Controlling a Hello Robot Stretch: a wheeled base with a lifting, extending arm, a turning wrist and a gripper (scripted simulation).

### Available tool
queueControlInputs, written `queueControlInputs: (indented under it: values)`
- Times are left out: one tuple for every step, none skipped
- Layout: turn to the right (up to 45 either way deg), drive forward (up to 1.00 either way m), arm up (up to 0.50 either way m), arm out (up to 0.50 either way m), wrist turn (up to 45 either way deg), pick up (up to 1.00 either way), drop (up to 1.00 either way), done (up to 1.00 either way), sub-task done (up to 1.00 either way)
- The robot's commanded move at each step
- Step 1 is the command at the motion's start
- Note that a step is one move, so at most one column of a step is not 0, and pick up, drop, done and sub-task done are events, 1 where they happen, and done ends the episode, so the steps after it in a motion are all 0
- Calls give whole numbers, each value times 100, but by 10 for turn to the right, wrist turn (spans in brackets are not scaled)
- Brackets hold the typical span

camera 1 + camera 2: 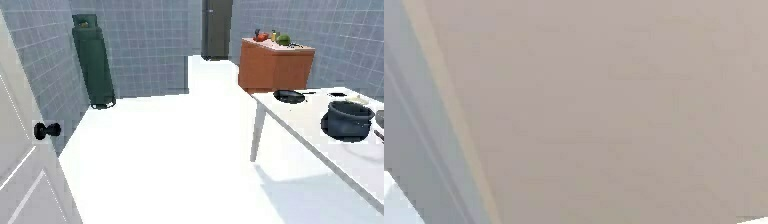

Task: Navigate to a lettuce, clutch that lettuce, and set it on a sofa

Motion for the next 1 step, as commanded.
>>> queueControlInputs:
  values:
    - [0,40,0,0,0,0,0,0,0]
